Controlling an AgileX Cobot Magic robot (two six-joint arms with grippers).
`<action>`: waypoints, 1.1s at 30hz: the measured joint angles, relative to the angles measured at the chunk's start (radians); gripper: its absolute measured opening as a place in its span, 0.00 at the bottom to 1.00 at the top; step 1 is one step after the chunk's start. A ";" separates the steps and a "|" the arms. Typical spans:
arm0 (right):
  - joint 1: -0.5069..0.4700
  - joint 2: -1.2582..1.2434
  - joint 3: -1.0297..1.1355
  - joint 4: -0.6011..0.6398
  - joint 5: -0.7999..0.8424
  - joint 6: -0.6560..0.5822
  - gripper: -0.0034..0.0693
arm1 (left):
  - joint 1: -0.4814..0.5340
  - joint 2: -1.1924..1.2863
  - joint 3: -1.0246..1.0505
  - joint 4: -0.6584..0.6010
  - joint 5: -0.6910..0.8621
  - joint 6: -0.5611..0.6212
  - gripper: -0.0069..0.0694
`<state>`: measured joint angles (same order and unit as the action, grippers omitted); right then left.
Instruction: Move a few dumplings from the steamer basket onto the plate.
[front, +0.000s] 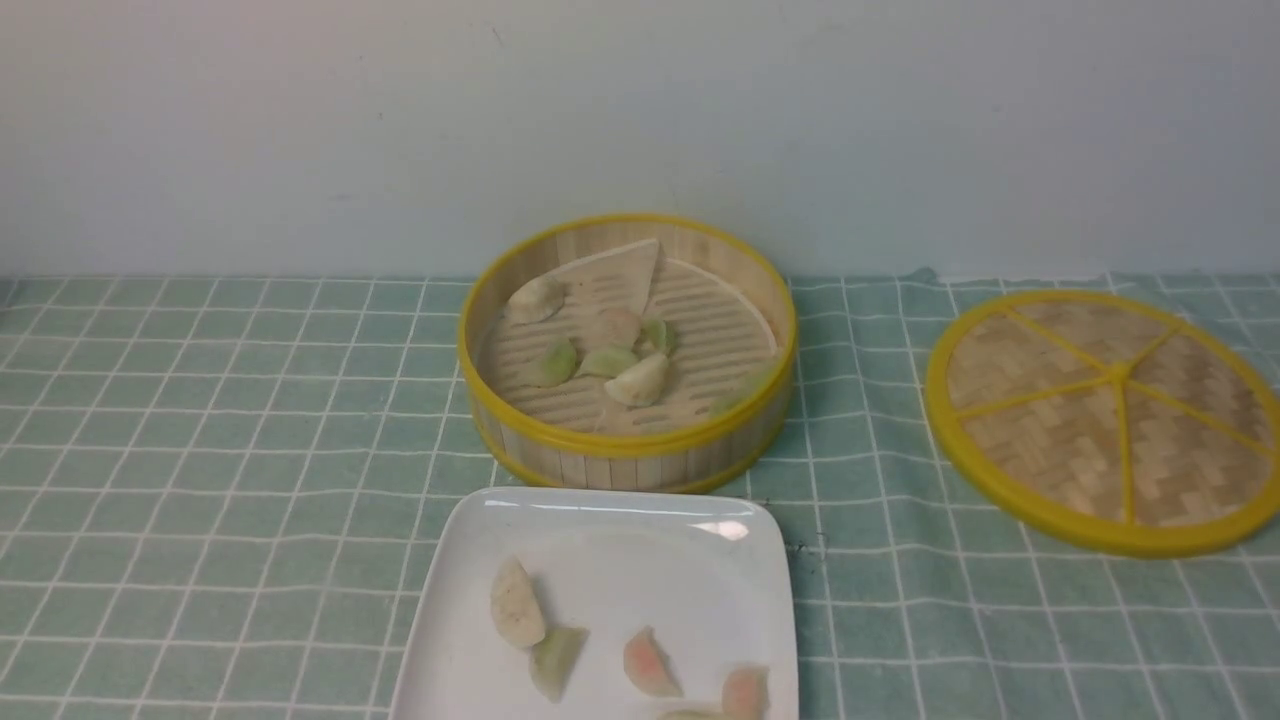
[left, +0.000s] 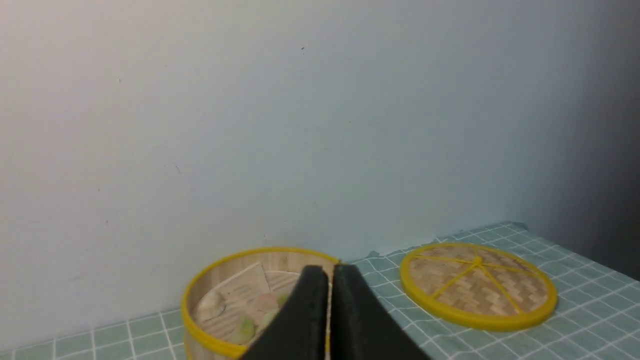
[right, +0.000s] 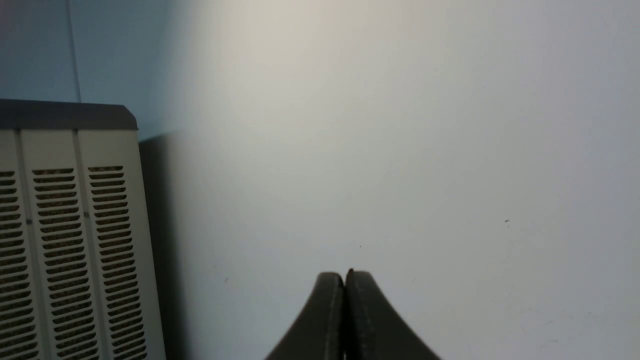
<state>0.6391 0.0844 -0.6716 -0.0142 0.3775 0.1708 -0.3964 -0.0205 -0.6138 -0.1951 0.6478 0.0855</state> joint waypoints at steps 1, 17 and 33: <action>0.000 0.000 0.000 0.000 0.000 0.000 0.03 | 0.000 0.000 0.000 0.000 0.000 0.000 0.08; 0.000 0.000 0.000 0.000 0.000 0.001 0.03 | 0.224 0.000 0.429 0.177 -0.211 -0.077 0.08; 0.000 0.000 0.000 0.000 0.000 0.001 0.03 | 0.367 0.002 0.638 0.157 -0.257 -0.054 0.08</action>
<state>0.6391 0.0844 -0.6716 -0.0142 0.3775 0.1720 -0.0298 -0.0186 0.0244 -0.0379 0.3908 0.0315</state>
